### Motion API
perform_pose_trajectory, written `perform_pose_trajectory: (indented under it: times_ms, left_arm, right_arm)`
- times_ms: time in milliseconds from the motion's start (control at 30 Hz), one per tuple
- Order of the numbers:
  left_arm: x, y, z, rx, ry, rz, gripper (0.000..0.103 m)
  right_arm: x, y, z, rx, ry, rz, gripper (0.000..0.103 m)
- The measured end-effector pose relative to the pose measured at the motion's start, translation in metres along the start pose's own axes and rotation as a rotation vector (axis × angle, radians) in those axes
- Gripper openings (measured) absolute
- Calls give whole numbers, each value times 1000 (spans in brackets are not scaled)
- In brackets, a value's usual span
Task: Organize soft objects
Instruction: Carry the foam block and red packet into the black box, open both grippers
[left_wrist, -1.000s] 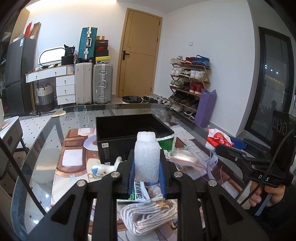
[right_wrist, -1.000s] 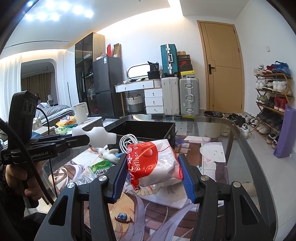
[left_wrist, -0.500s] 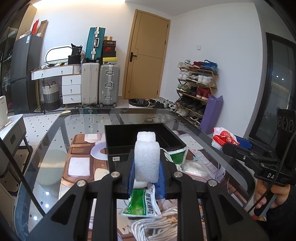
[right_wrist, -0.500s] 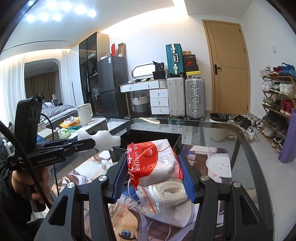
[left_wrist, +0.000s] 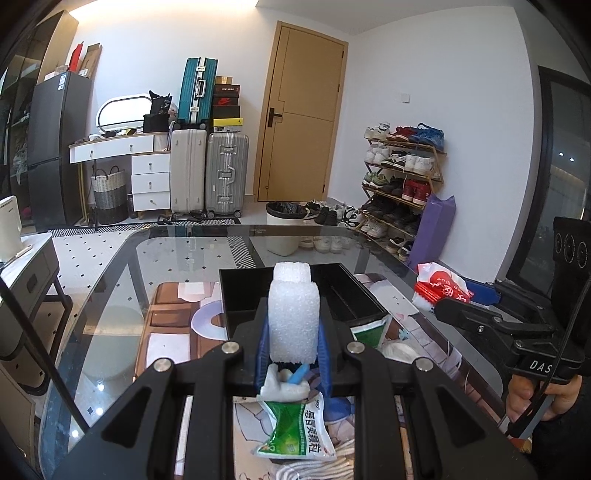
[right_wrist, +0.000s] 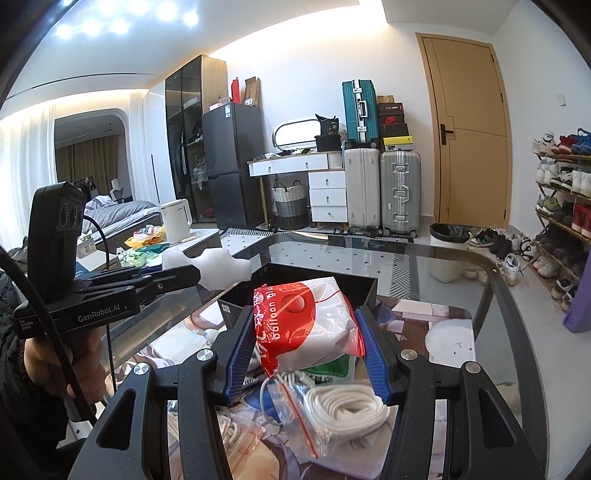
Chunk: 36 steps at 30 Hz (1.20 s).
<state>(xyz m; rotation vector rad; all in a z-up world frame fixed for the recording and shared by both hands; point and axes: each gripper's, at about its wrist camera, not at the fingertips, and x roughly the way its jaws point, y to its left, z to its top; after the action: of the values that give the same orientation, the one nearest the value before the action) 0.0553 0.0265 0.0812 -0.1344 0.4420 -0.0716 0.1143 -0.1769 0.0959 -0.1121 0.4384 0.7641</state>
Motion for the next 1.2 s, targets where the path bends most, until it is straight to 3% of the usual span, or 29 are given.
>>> perform_pose_trajectory:
  times_ms: [667, 1200]
  left_arm:
    - [36, 5, 12, -25, 44, -6, 20]
    - [66, 7, 14, -64, 97, 0, 20]
  right_arm:
    - [37, -8, 25, -20, 55, 9, 54]
    - [86, -16, 34, -43, 150, 20, 54]
